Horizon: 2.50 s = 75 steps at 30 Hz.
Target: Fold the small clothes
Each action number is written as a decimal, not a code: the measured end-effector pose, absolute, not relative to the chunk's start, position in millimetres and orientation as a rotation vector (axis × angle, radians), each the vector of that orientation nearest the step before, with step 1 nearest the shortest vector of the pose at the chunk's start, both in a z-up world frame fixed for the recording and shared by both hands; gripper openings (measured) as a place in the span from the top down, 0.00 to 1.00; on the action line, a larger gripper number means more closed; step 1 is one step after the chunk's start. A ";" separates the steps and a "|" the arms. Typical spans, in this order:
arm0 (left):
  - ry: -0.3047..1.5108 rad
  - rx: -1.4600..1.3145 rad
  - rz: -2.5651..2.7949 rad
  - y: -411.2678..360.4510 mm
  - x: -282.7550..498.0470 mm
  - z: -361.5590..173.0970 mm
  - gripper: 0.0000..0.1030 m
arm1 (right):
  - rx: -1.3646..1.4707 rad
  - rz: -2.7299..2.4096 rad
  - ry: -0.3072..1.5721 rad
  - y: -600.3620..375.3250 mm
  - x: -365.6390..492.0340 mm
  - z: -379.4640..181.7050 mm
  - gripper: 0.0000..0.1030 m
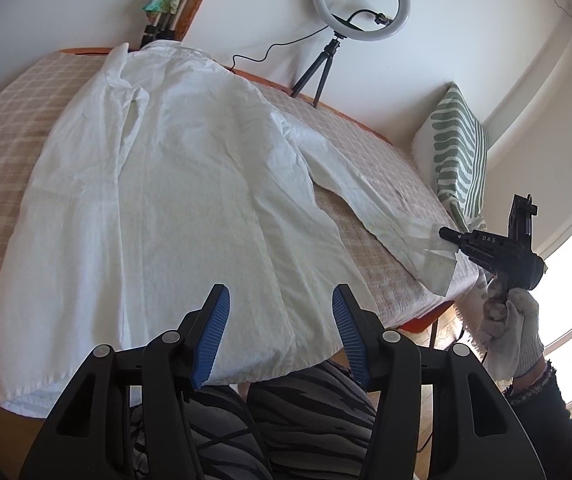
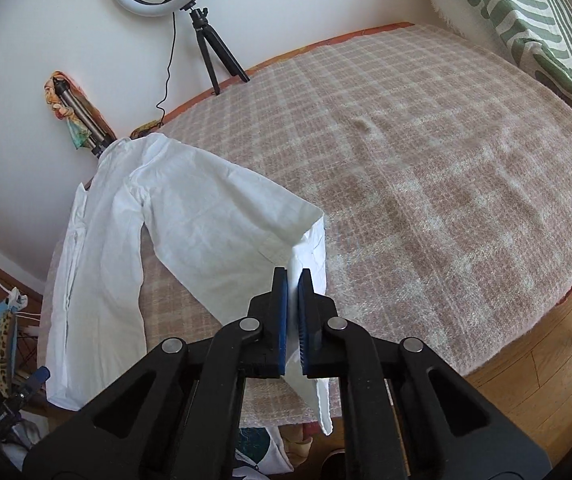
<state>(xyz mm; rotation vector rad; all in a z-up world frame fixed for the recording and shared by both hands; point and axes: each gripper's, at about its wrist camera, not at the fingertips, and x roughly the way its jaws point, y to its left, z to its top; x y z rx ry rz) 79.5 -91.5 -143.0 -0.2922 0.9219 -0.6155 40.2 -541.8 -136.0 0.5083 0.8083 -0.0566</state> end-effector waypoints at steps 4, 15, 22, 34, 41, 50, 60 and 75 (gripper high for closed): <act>0.922 -0.332 -0.624 -87.0 80.8 -145.4 0.49 | 0.482 0.068 0.756 -496.1 41.9 -108.8 0.94; 0.923 -0.417 -0.645 -78.7 83.2 -152.8 0.49 | 0.288 0.481 0.855 -339.6 45.1 -123.6 0.94; 0.976 -0.444 -0.689 -93.1 94.4 -165.3 0.49 | 0.244 0.577 0.927 -330.7 45.9 -135.8 0.52; 1.039 -0.243 -0.683 -155.3 115.0 -187.1 0.49 | 0.401 0.321 0.829 -433.1 176.2 -108.6 0.49; 1.000 -0.230 -0.689 -160.6 118.7 -188.9 0.52 | 0.400 0.193 0.899 -434.5 272.6 -117.7 0.49; 0.996 -0.250 -0.752 -163.7 126.7 -192.9 0.92 | 0.406 0.094 1.008 -432.2 351.9 -158.3 0.60; 0.973 -0.264 -0.805 -164.7 121.8 -184.1 0.97 | 0.444 0.157 0.984 -429.3 353.1 -137.8 0.96; 0.973 -0.398 -0.779 -122.8 106.2 -179.6 0.97 | 0.178 0.286 0.970 -297.3 375.9 -98.0 0.97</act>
